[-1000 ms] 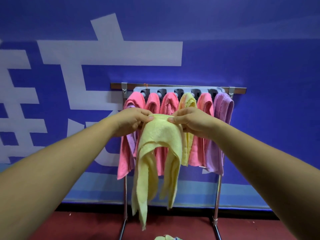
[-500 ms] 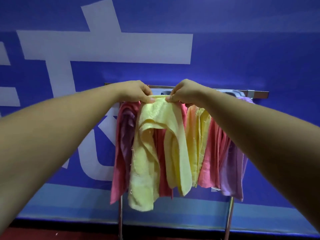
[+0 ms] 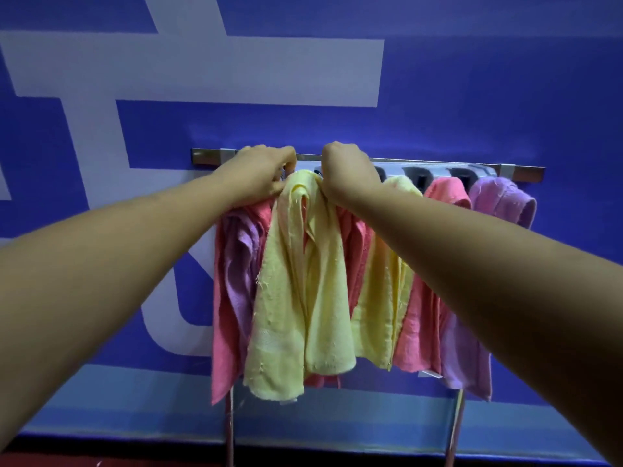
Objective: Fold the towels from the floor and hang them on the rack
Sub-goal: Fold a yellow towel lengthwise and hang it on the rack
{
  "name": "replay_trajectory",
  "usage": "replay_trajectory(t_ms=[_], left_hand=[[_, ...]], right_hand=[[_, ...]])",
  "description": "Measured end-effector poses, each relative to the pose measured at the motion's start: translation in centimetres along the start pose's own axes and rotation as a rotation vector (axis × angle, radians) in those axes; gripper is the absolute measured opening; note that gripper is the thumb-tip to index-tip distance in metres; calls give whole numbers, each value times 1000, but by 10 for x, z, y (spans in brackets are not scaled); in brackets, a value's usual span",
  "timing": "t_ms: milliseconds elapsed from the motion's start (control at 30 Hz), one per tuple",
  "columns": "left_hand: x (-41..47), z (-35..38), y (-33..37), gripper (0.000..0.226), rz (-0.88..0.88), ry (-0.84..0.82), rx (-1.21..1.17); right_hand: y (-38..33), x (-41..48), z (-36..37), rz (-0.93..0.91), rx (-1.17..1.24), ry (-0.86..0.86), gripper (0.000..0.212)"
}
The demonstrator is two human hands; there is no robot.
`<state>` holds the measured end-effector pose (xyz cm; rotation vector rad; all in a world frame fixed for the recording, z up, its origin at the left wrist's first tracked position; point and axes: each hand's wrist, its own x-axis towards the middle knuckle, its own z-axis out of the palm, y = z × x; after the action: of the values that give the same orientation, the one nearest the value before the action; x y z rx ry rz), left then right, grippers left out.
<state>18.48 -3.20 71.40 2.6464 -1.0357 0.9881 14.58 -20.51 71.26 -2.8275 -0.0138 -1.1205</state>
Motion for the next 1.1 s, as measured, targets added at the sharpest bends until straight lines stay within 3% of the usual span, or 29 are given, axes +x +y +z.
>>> replay_trajectory(t_ms=[133, 233, 333, 467, 500, 600, 733, 933, 1100], left_hand=[[-29, -7, 20, 24, -101, -36, -207], [-44, -8, 29, 46, -115, -168, -405], [-45, 2, 31, 55, -131, -131, -347], [-40, 16, 30, 48, -260, -15, -197], [-39, 17, 30, 42, -273, -4, -179], [-33, 21, 30, 36, -329, 160, -237], [-28, 27, 42, 53, -359, 360, -395], [-51, 57, 43, 63, -313, 141, -486], [-60, 69, 35, 70, -305, 160, -543]], right_hand=[[1, -20, 3, 101, 327, -100, 19], [-5, -45, 5, 146, 705, -244, 9], [-5, -65, 15, 170, 1012, -320, 29], [-2, -73, 32, 137, 841, -259, 69], [-3, -74, 34, 124, 757, -245, 64], [-4, -75, 36, 62, 598, -107, 7], [2, -77, 49, 138, 656, 48, 18], [9, -94, 68, 93, 703, -44, 25], [-2, -103, 72, 94, 739, -77, 43]])
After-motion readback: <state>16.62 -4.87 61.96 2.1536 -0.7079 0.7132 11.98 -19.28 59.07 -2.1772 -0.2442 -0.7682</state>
